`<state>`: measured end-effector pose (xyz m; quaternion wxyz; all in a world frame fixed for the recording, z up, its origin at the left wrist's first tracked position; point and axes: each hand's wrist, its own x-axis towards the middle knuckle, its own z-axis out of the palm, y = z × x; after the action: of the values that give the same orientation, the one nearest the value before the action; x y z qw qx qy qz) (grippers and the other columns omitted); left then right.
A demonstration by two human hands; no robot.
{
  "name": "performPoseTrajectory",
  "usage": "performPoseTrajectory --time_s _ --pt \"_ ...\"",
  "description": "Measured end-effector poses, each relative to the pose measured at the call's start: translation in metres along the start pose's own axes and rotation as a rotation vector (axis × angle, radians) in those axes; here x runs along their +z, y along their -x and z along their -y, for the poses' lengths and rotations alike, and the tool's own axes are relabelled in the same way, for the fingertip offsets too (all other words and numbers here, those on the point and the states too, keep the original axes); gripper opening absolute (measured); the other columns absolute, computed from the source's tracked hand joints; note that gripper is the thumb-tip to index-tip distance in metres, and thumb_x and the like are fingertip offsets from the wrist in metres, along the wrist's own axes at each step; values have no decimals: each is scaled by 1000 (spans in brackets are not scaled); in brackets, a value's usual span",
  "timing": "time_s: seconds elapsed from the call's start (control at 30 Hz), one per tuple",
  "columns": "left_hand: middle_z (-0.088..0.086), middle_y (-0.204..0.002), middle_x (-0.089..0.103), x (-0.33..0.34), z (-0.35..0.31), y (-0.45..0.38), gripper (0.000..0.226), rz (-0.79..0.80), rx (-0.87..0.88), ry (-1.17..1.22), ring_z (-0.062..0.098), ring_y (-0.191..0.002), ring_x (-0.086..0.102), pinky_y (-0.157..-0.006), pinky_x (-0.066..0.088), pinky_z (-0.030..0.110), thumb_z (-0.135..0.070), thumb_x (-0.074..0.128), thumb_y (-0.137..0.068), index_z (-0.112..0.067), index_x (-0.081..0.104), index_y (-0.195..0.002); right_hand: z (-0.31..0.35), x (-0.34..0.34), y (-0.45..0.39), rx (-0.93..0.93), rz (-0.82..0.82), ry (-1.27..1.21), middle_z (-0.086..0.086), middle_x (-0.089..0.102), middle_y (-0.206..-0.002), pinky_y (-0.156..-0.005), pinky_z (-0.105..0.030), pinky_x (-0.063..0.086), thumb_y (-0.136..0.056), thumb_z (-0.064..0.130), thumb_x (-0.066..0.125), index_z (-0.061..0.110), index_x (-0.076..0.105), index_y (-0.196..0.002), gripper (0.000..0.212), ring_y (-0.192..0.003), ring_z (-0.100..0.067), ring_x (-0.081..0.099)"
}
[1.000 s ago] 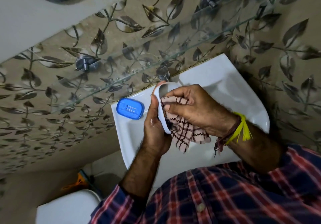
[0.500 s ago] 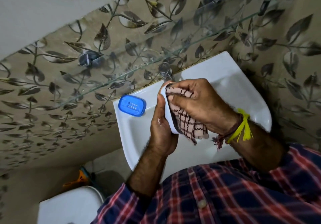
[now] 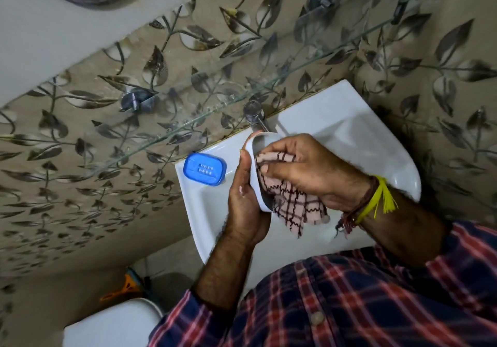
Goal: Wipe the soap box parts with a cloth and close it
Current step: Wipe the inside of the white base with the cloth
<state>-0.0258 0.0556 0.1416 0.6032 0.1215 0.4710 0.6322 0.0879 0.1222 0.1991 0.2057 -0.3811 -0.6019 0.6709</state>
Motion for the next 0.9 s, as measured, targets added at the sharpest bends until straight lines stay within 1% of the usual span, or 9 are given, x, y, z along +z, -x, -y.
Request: performPoseTrajectory --time_s 0.07,0.2,0.27,0.33,0.47,0.6,0.67,0.77,0.9 --pt "16 -115 75 1 3 -1 52 -13 2 4 26 -107 73 -89 60 36 -48 39 -101 -14 73 -122 1 -1 -2 -34 -20 2 -19 76 -103 -85 -29 59 -90 -8 62 -3 72 -108 21 -91 -21 73" --pt "14 -102 78 -2 -7 -2 54 28 3 -27 24 -95 76 -83 62 34 -50 47 -93 -12 76 -117 -4 2 6 -30 146 137 -17 76 -102 -83 -21 59 -88 -10 64 -7 71 -104 18 -88 -9 72" --pt "16 -105 77 -1 -6 -3 63 -20 -12 -56 27 -98 74 -88 61 37 -50 48 -92 -6 63 -135 -5 3 3 -6 69 99 -18 77 -101 -89 -33 60 -88 -9 65 -5 73 -103 17 -93 -20 74" --pt "18 -108 74 0 -3 -4 68 -43 -24 -56 29 -102 72 -92 58 39 -51 48 -92 -3 56 -140 -2 4 1 -4 -10 23 -18 76 -101 -95 -42 58 -88 -8 66 -5 73 -103 17 -98 -27 73" --pt "18 -97 77 -4 -6 -4 58 -11 -17 -23 28 -93 75 -86 60 38 -52 48 -92 -5 70 -118 -2 4 3 -28 102 167 -14 77 -99 -94 -42 58 -89 -3 67 0 74 -100 14 -97 -25 73" --pt "18 -101 77 -5 -3 -3 59 -15 -35 -33 28 -95 75 -87 61 37 -54 46 -93 -5 77 -107 2 5 0 -22 -8 89 -15 77 -98 -93 -44 58 -87 -7 67 -2 75 -99 15 -95 -25 74" --pt "13 -95 79 -8 -5 -4 58 10 -26 -31 23 -91 77 -81 62 33 -53 45 -93 -10 82 -98 2 6 0 -79 78 191 -15 77 -94 -89 -45 58 -87 -6 66 -2 75 -96 13 -91 -25 74" --pt "11 -93 80 -9 -7 -5 53 20 -21 -18 22 -91 78 -76 61 30 -51 47 -93 -12 82 -101 -2 5 2 -98 196 338 -14 77 -89 -84 -46 58 -87 -2 65 0 74 -91 10 -89 -29 73" --pt "13 -94 80 -6 -8 -8 57 26 -62 -44 24 -92 78 -76 62 32 -52 42 -100 -11 82 -103 -2 2 1 -59 89 215 -13 78 -94 -90 -43 59 -86 -5 67 1 75 -96 14 -93 -26 74"
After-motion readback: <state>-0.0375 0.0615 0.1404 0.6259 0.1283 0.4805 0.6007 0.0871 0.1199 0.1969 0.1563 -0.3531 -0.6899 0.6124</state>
